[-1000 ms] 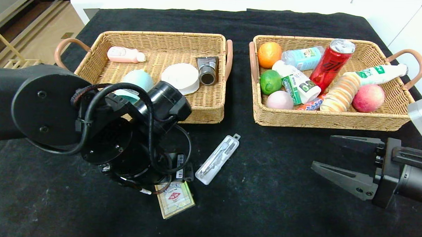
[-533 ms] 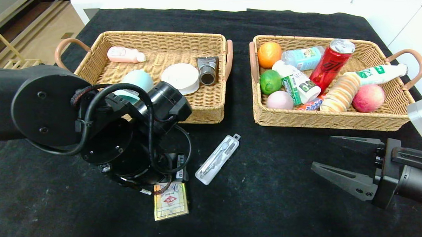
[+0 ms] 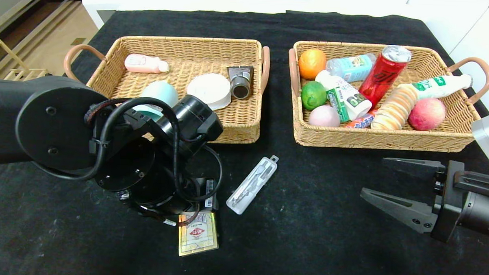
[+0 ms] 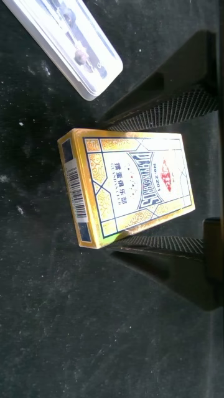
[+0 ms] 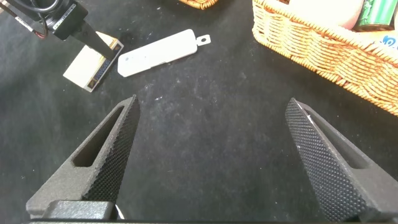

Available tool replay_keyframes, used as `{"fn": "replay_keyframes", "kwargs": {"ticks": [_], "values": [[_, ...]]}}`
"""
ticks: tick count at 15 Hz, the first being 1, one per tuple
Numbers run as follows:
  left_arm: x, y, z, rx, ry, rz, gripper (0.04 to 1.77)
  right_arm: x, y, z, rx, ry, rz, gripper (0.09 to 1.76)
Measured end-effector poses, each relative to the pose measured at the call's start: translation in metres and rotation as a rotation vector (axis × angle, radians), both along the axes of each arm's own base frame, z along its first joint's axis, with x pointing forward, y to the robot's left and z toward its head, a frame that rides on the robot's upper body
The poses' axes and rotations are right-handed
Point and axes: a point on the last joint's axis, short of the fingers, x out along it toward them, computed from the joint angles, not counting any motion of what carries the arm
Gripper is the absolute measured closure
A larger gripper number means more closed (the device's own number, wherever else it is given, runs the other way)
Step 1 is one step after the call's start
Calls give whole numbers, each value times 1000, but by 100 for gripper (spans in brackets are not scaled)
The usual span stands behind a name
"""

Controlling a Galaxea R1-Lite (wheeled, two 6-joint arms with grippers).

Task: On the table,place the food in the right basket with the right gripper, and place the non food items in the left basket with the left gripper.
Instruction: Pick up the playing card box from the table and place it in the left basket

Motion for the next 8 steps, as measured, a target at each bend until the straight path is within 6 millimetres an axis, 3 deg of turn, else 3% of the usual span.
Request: {"fn": "replay_keyframes", "kwargs": {"ticks": [8], "values": [[-4, 3, 3, 20, 20, -10, 77, 0, 1, 0, -1, 2, 4, 14]]}}
